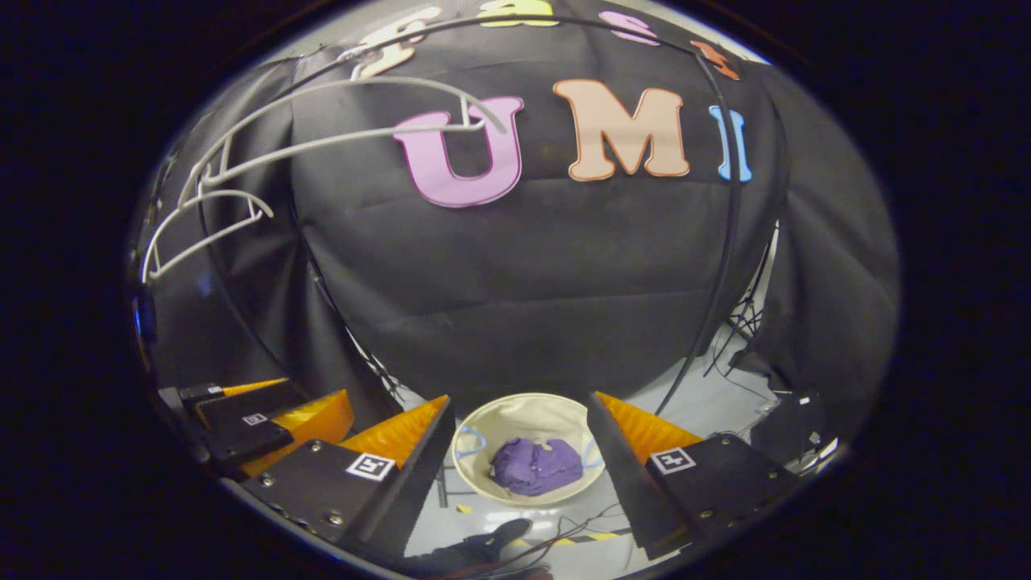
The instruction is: Grasp the clothes on the hanger with both hands and then place them into the laundry hamper below.
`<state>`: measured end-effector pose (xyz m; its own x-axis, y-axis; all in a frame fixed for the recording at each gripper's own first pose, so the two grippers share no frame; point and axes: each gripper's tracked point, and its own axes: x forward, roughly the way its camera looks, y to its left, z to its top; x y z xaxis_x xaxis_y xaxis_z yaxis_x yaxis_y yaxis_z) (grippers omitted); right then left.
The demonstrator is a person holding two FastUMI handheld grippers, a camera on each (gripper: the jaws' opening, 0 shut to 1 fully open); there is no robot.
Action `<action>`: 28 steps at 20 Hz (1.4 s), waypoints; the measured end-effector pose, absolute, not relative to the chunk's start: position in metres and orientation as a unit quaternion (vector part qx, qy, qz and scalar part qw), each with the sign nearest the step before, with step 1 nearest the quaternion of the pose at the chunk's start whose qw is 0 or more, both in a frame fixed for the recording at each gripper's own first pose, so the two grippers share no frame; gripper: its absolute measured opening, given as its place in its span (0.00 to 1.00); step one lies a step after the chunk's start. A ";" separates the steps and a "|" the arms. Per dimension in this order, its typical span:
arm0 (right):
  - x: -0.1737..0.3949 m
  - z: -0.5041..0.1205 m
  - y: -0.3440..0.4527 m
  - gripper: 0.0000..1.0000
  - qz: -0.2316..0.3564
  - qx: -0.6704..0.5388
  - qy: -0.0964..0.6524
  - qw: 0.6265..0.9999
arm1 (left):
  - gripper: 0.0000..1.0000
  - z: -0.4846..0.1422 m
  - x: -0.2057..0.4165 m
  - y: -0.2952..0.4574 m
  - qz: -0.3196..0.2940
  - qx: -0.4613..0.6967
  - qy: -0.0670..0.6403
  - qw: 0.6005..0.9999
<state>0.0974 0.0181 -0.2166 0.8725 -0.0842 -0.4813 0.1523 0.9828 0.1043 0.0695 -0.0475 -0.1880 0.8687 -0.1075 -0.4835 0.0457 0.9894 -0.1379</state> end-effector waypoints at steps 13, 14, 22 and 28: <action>0.065 -0.077 0.005 0.99 -0.060 0.064 0.112 0.990 | 0.96 -0.070 0.042 -0.028 -0.032 -0.049 0.144 0.988; 0.063 -0.066 0.003 0.99 -0.060 0.060 0.097 0.992 | 0.96 -0.060 0.042 -0.026 -0.030 -0.050 0.134 0.989; 0.038 0.012 -0.004 0.99 -0.054 0.027 0.010 0.998 | 0.96 0.015 0.043 -0.007 -0.030 -0.035 0.055 0.997; 0.034 0.027 -0.005 0.92 -0.050 0.039 -0.014 0.998 | 0.93 0.029 0.044 0.004 -0.040 -0.032 0.049 0.997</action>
